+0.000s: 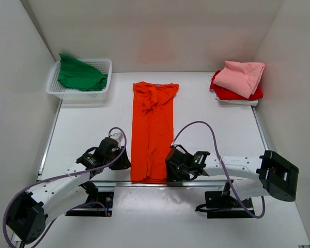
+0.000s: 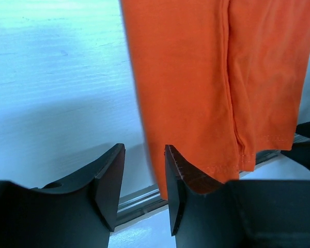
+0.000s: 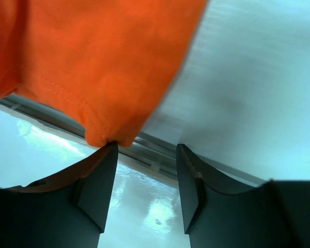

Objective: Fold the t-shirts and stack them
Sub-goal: Rotate the tshirt 90 degrees, then grab the bottom of the folded rectangular tshirt with both arms

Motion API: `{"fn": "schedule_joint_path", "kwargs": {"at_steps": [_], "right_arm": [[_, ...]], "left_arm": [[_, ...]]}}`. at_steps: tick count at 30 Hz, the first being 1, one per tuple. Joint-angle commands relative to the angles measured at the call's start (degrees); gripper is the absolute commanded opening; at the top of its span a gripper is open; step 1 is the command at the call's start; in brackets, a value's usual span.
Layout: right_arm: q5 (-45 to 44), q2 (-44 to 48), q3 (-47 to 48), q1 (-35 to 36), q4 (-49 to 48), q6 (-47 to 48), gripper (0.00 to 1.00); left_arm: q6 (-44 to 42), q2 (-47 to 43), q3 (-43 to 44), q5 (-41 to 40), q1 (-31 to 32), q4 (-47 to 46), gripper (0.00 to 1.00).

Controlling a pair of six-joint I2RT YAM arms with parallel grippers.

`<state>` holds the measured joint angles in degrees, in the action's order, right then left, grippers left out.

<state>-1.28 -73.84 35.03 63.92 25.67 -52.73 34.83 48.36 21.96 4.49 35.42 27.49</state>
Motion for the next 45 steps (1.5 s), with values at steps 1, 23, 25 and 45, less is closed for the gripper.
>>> {"fn": "schedule_joint_path", "kwargs": {"at_steps": [1, 23, 25, 45], "right_arm": [[-1.8, -1.5, 0.6, 1.6, -3.2, -4.7, 0.47], [-2.9, -3.9, 2.2, 2.5, -4.5, -5.0, 0.23], [-2.0, -2.9, 0.8, 2.3, -5.5, -5.1, 0.00], [11.0, 4.9, 4.7, -9.7, 0.4, 10.3, 0.00]], "left_arm": [[2.3, 0.3, -1.0, 1.3, 0.5, -1.6, 0.48], [5.9, 9.4, 0.6, 3.2, 11.6, -1.6, 0.29], [5.6, 9.4, 0.7, 3.5, 11.5, -1.7, 0.09], [0.2, 9.2, 11.5, 4.8, 3.1, 4.8, 0.00]]}}
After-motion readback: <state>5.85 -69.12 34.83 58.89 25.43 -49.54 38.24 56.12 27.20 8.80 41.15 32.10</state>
